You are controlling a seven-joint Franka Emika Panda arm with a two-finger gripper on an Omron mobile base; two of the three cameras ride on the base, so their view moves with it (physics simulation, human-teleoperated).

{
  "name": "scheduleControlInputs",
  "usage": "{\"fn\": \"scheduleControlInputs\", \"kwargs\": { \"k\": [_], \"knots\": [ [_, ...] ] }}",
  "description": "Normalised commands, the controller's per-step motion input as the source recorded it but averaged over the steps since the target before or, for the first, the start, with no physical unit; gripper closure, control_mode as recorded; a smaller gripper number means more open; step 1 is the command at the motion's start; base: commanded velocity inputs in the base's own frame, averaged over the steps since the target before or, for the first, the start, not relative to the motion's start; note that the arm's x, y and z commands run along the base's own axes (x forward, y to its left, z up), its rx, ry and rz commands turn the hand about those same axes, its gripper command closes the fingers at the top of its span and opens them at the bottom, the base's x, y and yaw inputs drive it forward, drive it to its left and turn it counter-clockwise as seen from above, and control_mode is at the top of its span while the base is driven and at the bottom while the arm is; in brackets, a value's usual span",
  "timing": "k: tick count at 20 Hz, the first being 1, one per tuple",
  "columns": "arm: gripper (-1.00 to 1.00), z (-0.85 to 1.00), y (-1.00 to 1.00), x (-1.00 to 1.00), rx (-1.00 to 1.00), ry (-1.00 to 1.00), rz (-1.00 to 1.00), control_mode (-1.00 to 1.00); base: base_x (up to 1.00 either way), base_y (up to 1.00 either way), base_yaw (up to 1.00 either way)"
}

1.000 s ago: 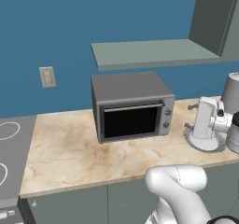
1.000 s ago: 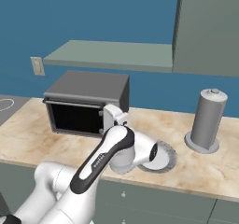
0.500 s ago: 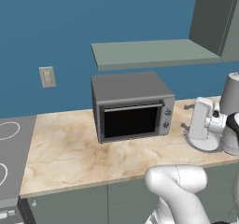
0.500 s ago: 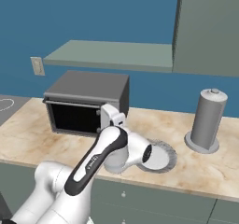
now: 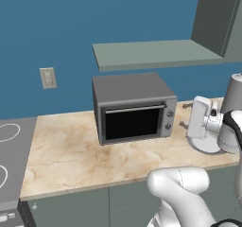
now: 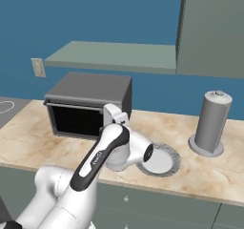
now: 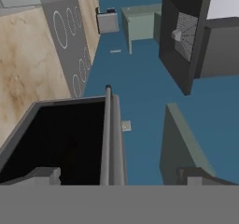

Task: Pull the toaster oven rack outwards. Pick up the baguette from the plate and place it on the toaster oven rack. Close the toaster oven door fully and set the temperature to the lowest setting.

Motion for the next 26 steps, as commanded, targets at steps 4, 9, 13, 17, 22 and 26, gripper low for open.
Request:
{"fn": "scheduleControlInputs", "kwargs": {
  "k": [4, 9, 13, 17, 22, 26],
  "knots": [
    [-1.00, -0.05, -0.11, 0.20, 0.00, 0.00, 0.00, -1.00, 0.00, 0.00, 0.00],
    [-1.00, -0.14, -0.05, 0.12, 0.00, 0.00, 0.00, -1.00, 0.00, 0.00, 0.00],
    [-1.00, -0.13, 0.00, 0.13, 0.00, 0.00, 0.00, -1.00, 0.00, 0.00, 0.00],
    [-1.00, -0.08, 0.00, 0.17, 0.00, 0.00, 0.00, -1.00, 0.00, 0.00, 0.00],
    [-1.00, -0.09, 0.00, 0.19, 0.00, 0.00, 0.00, -1.00, 0.00, 0.00, 0.00],
    [-1.00, -0.13, 0.00, 0.20, 0.00, 0.00, 0.00, -1.00, 0.00, 0.00, 0.00]
  ]
}}
